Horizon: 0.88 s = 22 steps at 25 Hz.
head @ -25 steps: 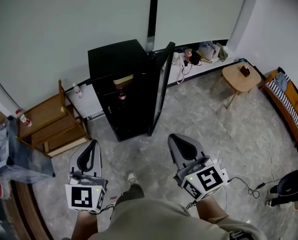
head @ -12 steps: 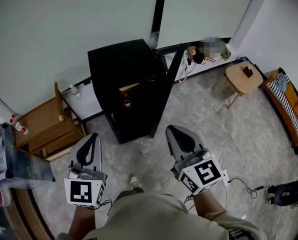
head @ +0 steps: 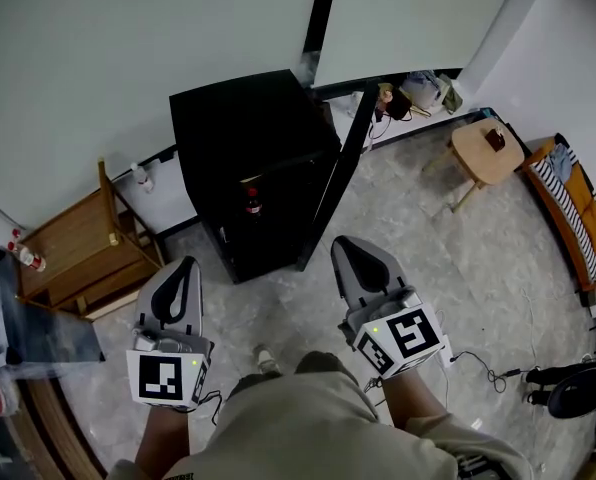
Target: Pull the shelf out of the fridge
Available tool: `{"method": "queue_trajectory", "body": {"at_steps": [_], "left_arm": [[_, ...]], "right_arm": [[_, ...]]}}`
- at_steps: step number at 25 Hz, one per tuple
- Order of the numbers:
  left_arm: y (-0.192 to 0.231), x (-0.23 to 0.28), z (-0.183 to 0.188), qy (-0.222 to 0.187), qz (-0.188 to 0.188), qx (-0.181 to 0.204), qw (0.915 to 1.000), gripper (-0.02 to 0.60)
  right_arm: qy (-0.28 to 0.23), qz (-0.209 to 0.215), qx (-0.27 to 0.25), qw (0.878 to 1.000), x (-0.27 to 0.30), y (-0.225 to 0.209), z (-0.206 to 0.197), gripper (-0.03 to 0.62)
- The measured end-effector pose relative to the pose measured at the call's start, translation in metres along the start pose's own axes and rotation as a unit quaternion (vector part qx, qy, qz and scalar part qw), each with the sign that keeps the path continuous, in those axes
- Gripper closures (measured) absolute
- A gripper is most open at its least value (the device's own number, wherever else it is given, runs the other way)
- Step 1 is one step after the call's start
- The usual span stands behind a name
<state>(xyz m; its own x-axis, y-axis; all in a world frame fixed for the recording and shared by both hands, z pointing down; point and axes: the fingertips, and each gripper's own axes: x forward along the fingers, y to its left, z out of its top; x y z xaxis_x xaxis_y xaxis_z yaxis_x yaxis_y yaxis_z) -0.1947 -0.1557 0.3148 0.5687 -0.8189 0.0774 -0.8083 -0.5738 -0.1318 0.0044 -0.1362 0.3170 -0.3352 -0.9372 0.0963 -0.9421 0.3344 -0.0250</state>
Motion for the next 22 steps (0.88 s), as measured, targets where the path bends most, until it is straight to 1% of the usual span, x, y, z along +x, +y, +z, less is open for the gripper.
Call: {"method": "queue_trajectory", "body": {"at_steps": [4,8,10,15,18,20,22], "left_arm": [[0.003,0.018,-0.005,0.006,0.006,-0.007,0.9999,0.574],[0.003,0.037,-0.007,0.013,0.022,-0.008,0.9996,0.574],[0.005,0.047,-0.009,0.018,0.036,-0.007,0.9992,0.574],[0.004,0.075,-0.011,0.023,0.086,-0.001,0.9960,0.574],[0.005,0.093,-0.011,0.027,0.105,-0.012,0.9941,0.574],[0.005,0.104,-0.015,0.029,0.119,-0.021,0.9922,0.574],[0.006,0.113,-0.019,0.032,0.137,-0.031,0.9896,0.574]], "right_arm": [[0.005,-0.001,0.009,1.000,0.019,-0.017,-0.007,0.597],[0.011,0.016,0.019,1.000,0.038,-0.035,-0.016,0.597],[0.015,0.030,0.022,0.999,0.051,-0.043,-0.022,0.597],[0.039,0.075,0.016,0.996,0.078,-0.067,-0.030,0.597],[0.046,0.096,0.017,0.994,0.094,-0.083,-0.032,0.597],[0.042,0.112,0.018,0.993,0.104,-0.091,-0.034,0.597],[0.024,0.134,0.019,0.990,0.115,-0.096,-0.037,0.597]]}}
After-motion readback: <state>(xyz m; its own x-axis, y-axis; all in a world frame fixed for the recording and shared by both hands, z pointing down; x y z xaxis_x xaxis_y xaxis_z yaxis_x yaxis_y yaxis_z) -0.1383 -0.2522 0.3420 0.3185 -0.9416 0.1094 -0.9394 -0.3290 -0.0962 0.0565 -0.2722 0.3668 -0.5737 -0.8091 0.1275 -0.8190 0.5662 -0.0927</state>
